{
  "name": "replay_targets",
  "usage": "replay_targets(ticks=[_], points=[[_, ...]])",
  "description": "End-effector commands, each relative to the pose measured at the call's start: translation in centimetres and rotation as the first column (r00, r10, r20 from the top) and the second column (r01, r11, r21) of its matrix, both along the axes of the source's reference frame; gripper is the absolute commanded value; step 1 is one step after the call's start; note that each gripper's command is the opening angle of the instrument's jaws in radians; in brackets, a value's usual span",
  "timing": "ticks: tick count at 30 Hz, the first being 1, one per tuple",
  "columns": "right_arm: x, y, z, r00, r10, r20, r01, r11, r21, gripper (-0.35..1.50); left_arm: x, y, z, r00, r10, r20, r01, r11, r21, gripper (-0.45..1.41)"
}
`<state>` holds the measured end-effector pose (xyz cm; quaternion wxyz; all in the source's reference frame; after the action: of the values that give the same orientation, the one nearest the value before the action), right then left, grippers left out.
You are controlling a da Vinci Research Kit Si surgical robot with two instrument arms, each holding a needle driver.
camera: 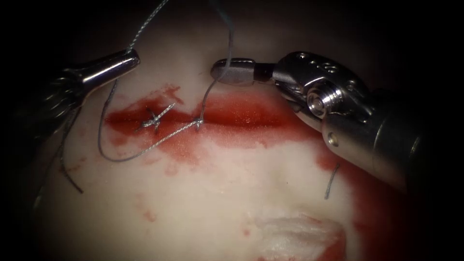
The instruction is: Wound Closure
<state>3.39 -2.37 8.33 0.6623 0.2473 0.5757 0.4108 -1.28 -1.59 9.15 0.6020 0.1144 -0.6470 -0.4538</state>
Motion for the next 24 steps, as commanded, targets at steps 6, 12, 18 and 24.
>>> replay_targets(ticks=[6, 12, 18, 24], points=[[0.08, 0.10, 0.00, 1.000, 0.002, -0.004, -0.002, 1.000, 0.000, -0.35, -0.04, 0.13, -0.05, 1.000, 0.000, 0.005, 0.000, 1.000, -0.004, -0.45], [0.08, 0.10, 0.00, 1.000, 0.005, -0.006, -0.005, 1.000, 0.011, -0.35, -0.04, 0.13, -0.06, 1.000, 0.001, 0.005, -0.001, 1.000, -0.003, -0.45], [0.08, 0.09, 0.00, 1.000, 0.005, -0.004, -0.005, 1.000, 0.018, -0.35, -0.04, 0.13, -0.06, 1.000, 0.001, 0.005, -0.001, 1.000, -0.003, -0.45], [0.08, 0.09, 0.00, 1.000, 0.006, -0.005, -0.006, 1.000, 0.023, -0.35, -0.04, 0.13, -0.06, 1.000, 0.001, 0.012, -0.001, 1.000, 0.006, -0.45]])
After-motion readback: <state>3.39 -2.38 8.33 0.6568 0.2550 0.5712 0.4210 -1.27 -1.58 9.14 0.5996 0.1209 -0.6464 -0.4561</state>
